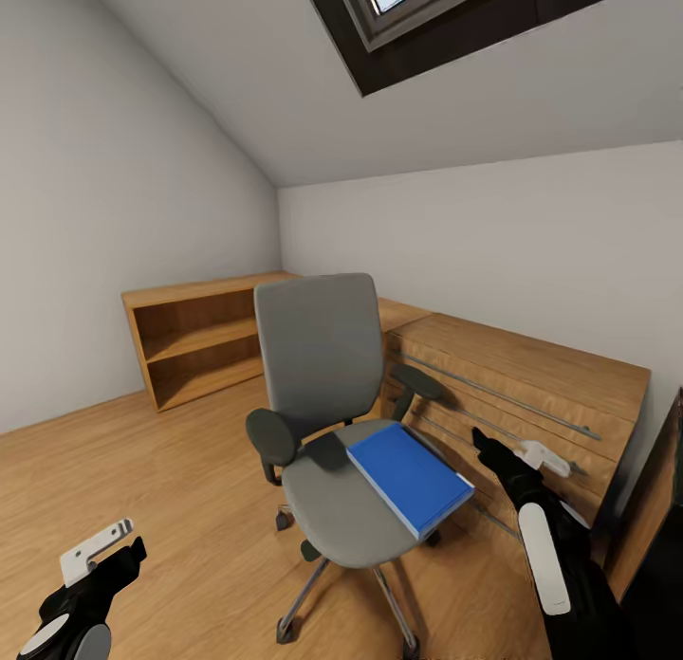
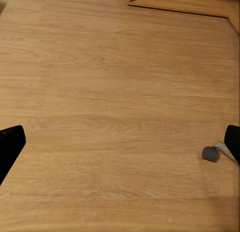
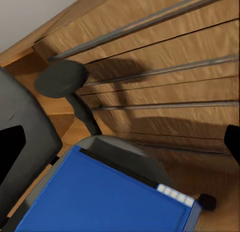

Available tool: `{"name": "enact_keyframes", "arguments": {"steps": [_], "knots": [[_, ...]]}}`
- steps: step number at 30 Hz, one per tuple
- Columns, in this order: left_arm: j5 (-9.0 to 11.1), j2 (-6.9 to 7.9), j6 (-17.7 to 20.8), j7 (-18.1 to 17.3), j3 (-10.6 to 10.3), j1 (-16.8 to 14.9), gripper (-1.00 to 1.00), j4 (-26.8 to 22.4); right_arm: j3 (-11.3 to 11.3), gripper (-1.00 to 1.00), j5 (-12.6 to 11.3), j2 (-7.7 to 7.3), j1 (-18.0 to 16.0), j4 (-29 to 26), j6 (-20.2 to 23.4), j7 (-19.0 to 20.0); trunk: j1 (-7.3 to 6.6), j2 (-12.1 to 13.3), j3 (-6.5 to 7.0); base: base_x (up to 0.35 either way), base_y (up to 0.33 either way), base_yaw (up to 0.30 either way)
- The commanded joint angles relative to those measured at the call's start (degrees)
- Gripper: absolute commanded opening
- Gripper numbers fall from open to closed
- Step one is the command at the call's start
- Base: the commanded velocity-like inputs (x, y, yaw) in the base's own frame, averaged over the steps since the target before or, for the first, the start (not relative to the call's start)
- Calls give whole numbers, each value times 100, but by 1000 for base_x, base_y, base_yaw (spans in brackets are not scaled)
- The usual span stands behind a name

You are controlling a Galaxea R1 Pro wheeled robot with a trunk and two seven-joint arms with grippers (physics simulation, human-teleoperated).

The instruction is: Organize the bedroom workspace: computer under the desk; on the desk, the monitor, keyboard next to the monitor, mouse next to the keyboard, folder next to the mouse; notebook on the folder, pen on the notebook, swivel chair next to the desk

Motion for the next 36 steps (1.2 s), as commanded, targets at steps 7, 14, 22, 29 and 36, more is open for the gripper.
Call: {"name": "enact_keyframes", "arguments": {"steps": [7, 14, 22, 29, 36], "knots": [[48, 1, 12, 30, -31, 1, 100, -17, -180, 100, -715, 1, -5, 98, 20, -25, 0, -3, -4, 0, 0, -257], [45, -59, 9, 30, -181, 1, 100, -20, -210, 100, -1580, 20, -5, 446, 15, 148, 0, -3, -4, 0, 0, -93], [44, -73, 5, 37, -197, 1, 100, -20, -242, 100, -3220, -367, -5, 931, 17, 174, 153, -283, -130, 0, 0, -4], [44, -73, 5, 37, -196, 1, 100, -20, -246, 100, -3292, -492, -5, 1343, 4, 190, 307, -564, -256, 0, 0, 0], [44, -79, 7, 37, -202, 1, 100, -20, -251, 100, -3301, -520, -5, 1502, 6, 553, 461, -845, -381, 0, 0, 0]]}}
